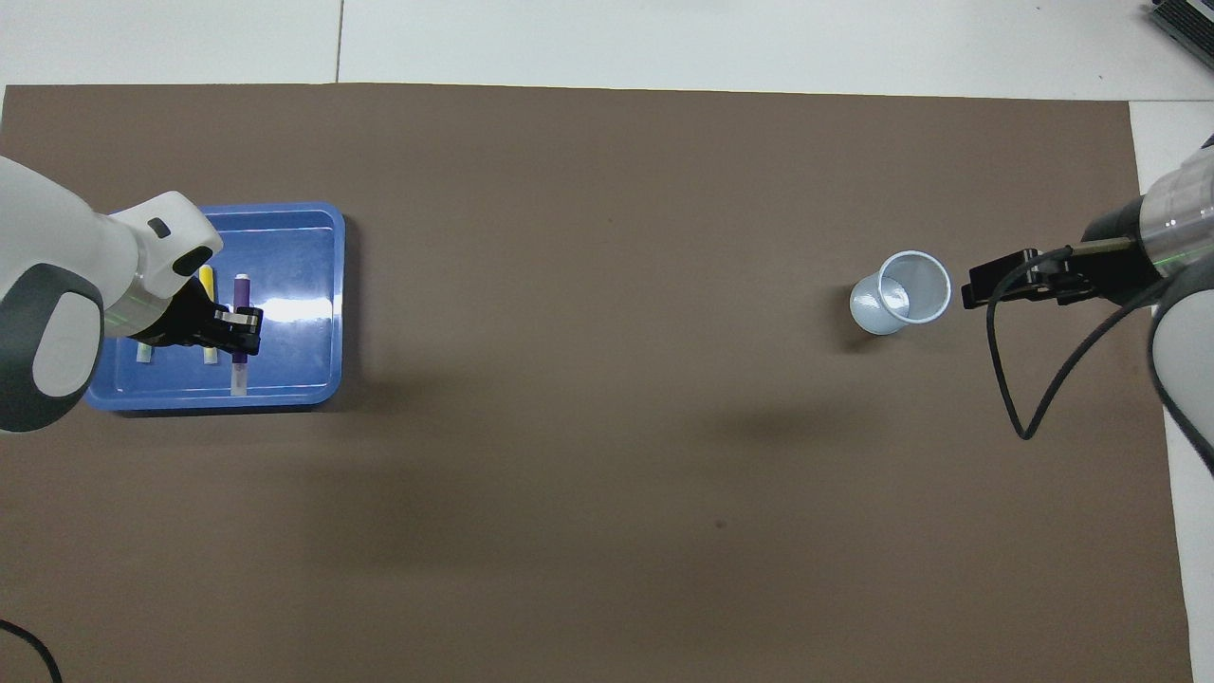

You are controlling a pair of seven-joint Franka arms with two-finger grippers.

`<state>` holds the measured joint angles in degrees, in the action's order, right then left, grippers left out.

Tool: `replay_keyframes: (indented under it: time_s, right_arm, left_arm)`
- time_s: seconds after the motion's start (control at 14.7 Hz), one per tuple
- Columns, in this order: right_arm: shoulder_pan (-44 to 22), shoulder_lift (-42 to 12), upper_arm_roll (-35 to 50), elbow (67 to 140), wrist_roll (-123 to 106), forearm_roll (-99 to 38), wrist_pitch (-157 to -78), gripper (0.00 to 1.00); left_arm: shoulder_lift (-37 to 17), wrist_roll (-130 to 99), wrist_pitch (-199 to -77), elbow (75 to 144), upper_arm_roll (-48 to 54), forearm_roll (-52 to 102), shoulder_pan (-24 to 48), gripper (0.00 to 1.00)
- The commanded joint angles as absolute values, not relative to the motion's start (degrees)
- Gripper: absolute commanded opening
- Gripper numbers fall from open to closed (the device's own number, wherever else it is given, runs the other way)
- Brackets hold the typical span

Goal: Right arm passes pens to left for tray arrangement
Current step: 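Lower the purple pen upright into the tray with the left gripper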

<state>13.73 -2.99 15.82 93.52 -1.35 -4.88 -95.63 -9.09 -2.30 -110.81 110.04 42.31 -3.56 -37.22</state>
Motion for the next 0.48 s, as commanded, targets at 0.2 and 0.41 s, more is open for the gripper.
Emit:
replay_keyframes:
  time_s: [0.2, 0.41]
  right_arm:
    - [14.1, -1.9, 16.1, 94.5, -2.2, -3.7, -95.1, 1.00]
    - [14.2, -1.9, 16.1, 94.5, -2.2, -3.7, -95.1, 1.00]
  left_arm:
    - [-18.1, -7.2, -111.0, 104.9, 42.2, -9.3, -34.3, 0.00]
    - [-24.3, -9.4, -110.9, 99.5, 39.3, -14.3, -31.6, 0.00]
